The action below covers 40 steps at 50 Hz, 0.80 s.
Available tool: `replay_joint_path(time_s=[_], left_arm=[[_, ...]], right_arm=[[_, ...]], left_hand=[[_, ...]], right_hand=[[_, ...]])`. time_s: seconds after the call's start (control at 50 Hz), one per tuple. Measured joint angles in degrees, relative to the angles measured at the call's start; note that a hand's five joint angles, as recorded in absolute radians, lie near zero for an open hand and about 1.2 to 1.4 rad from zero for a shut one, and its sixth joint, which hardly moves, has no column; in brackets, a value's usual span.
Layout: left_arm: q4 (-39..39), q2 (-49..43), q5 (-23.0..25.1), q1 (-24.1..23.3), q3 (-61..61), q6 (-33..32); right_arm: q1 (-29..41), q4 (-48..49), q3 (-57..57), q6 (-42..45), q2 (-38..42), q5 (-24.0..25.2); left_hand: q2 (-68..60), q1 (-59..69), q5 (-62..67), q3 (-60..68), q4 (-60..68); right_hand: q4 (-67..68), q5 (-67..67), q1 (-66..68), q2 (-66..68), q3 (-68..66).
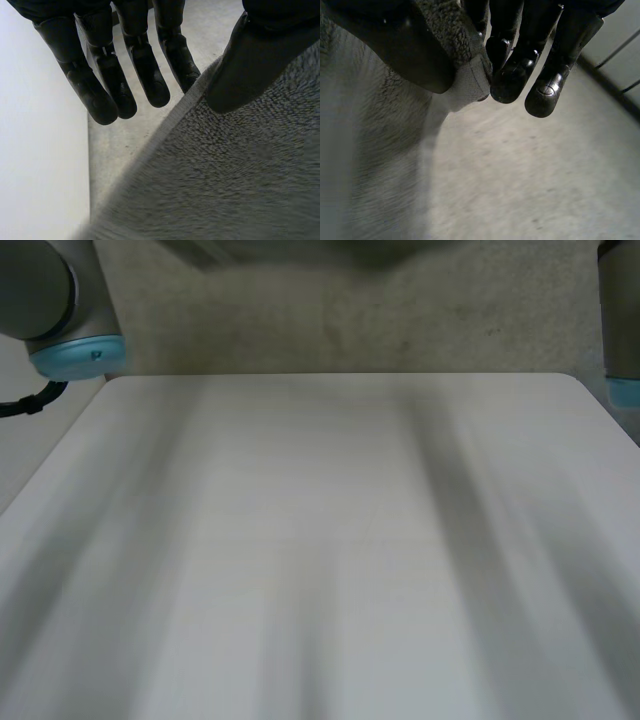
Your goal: Fold the towel.
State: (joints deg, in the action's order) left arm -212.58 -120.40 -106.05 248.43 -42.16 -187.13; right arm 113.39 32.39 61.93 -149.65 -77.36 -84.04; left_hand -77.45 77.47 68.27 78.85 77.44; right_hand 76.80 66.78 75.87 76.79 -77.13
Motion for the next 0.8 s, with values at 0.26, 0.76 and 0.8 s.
replay_joint_path(time_s=[0.26, 0.76, 0.8], left_arm=[[-0.42, 8.31, 13.15, 5.12, -33.73, -1.11], [-16.28, 5.33, 20.75, 11.52, -68.63, -22.26], [-16.29, 5.22, 20.70, 11.69, -68.65, -23.33]], right_arm=[[0.13, -28.03, 2.11, 2.88, 3.72, 8.05], [-1.99, -26.32, 31.76, 6.51, 11.41, 7.75], [-2.66, -24.89, 33.44, 6.09, 9.93, 7.59]], left_hand=[[-0.23, 0.00, 0.21, 0.15, 0.00], [-0.27, 0.01, 0.21, 0.32, 0.01], [-0.13, -0.10, -0.08, -0.10, -0.07]], right_hand=[[0.00, 0.00, 0.13, 0.00, -0.12], [0.00, 0.00, 0.14, 0.00, -0.12], [0.00, 0.00, 0.14, 0.00, -0.12]])
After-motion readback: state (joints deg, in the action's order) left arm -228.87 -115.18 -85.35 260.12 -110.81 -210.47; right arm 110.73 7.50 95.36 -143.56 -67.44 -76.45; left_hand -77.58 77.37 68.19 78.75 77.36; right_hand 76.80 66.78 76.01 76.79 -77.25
